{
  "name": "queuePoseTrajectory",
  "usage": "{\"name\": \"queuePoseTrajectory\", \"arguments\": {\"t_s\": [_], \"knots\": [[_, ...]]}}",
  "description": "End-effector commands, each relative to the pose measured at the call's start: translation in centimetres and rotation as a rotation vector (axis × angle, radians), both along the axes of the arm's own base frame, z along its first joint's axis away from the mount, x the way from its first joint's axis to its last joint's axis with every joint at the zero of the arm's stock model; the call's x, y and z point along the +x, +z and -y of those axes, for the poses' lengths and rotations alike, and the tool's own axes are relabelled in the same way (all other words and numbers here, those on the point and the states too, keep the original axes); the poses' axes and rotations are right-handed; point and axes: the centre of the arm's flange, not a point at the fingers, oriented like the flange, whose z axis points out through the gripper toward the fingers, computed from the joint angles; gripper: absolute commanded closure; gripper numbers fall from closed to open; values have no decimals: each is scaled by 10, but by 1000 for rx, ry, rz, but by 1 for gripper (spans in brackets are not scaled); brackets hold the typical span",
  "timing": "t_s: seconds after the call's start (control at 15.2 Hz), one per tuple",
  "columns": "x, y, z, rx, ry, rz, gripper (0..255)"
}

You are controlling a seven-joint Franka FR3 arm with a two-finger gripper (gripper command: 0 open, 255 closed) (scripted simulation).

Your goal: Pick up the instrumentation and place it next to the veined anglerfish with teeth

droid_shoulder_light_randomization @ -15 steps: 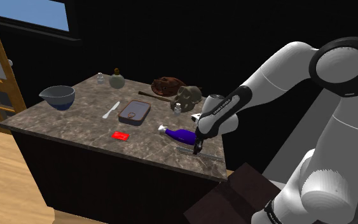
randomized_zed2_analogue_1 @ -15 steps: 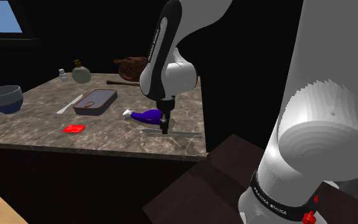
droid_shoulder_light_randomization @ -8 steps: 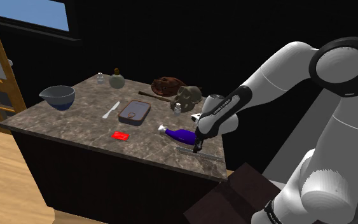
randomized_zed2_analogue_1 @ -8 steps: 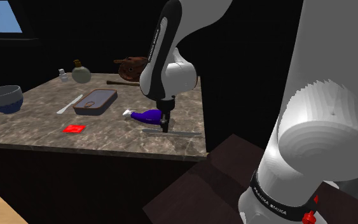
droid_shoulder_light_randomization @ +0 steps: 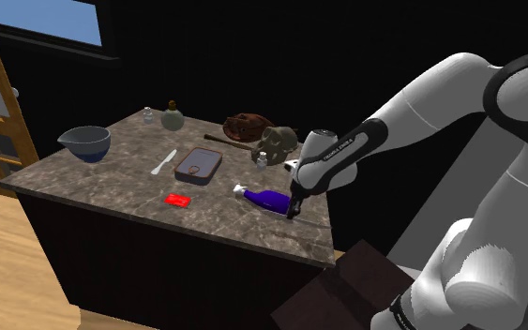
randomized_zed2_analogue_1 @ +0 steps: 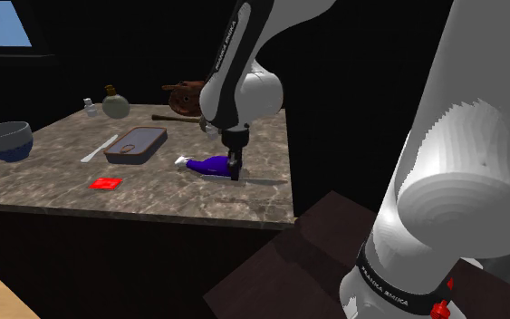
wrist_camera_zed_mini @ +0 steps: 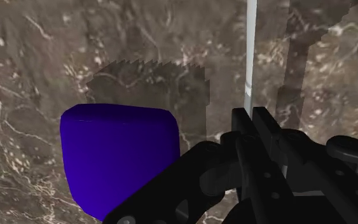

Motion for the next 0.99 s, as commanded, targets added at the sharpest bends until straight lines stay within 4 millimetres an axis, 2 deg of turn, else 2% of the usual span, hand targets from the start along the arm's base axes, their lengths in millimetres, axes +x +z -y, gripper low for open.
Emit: {"name": "queuePoseTrajectory", "arguments": {"t_s": [0.0, 0.92], "knots": [[0, 9, 1, 0, 0, -1, 255], [0, 83, 1, 0, 0, -1, 255]]}}
